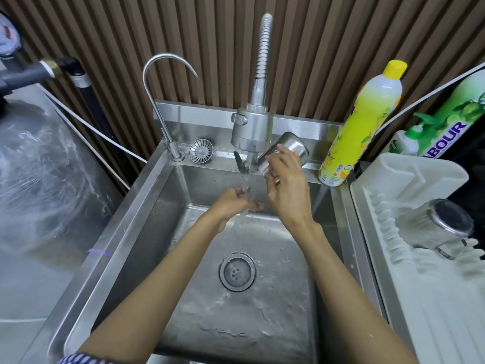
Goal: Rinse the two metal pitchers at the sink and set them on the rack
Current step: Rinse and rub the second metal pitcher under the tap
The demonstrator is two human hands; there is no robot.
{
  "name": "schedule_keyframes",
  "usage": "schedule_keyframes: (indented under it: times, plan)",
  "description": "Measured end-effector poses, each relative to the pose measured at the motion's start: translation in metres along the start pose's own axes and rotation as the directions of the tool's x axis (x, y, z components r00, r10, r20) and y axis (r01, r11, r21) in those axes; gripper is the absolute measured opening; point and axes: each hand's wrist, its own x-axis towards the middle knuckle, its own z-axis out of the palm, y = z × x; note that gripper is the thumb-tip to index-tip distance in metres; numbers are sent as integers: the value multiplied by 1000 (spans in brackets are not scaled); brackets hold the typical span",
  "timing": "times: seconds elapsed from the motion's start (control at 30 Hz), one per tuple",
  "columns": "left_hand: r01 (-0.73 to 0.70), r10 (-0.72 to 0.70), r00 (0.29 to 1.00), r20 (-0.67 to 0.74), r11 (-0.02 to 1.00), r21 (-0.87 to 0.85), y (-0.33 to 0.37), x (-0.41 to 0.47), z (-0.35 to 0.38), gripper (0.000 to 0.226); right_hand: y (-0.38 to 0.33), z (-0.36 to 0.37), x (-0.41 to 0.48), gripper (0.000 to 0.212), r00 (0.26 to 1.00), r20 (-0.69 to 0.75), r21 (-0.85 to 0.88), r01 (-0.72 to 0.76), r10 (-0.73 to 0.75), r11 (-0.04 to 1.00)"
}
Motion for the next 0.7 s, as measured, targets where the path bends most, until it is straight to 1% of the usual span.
schedule_keyframes:
  times: [0.07, 0.1, 0.13, 0.17, 0.23, 0.27, 0.33, 0.43, 0.5, 0.53, 0.57, 0.63, 0.7]
  plan:
    - [-17, 17, 1000, -4, 997, -79, 1, -1, 0, 74, 2, -6, 2, 16, 990, -68, 179, -110, 124, 978]
    - [-31, 32, 999, 1, 991, -127, 1, -2, 1, 84, 2, -9, 2, 14, 973, -70, 288, -190, 219, 939]
    - [-59, 61, 998, 8, 985, -163, 3, -4, 2, 89, 1, -13, 2, 15, 948, -48, 401, -270, 314, 876]
    - [-89, 92, 996, 9, 978, -186, 4, -6, 4, 87, 0, -16, 0, 20, 920, -15, 505, -330, 391, 797]
    - [-177, 175, 984, -25, 962, -207, 5, -10, 7, 76, 0, -16, -5, 29, 874, 67, 669, -397, 481, 629]
    - [-227, 218, 974, -65, 951, -210, 5, -11, 8, 71, -1, -15, -8, 29, 853, 116, 723, -423, 508, 546]
    - [-317, 288, 945, -157, 926, -207, 8, -17, 9, 69, -2, -11, -12, 27, 819, 214, 802, -459, 532, 383]
    - [-445, 400, 879, -260, 884, -141, 13, -26, 11, 79, -6, -8, -13, 26, 799, 335, 867, -469, 499, 170]
    - [-500, 464, 820, -335, 866, -23, 19, -32, 9, 87, -10, -8, -12, 25, 794, 399, 872, -483, 458, 78]
    - [-504, 482, 792, -375, 863, 43, 21, -35, 6, 92, -12, -8, -13, 25, 792, 420, 866, -496, 442, 65]
    - [-511, 505, 761, -407, 853, 103, 23, -37, 3, 94, -14, -8, -13, 24, 790, 434, 855, -512, 433, 79]
    - [-518, 558, 714, -422, 827, 217, 24, -39, -4, 92, -20, -10, -13, 22, 787, 436, 828, -540, 436, 148]
    - [-467, 548, 718, -430, 837, 287, 26, -45, -6, 95, -24, -15, -13, 20, 784, 423, 804, -556, 454, 212]
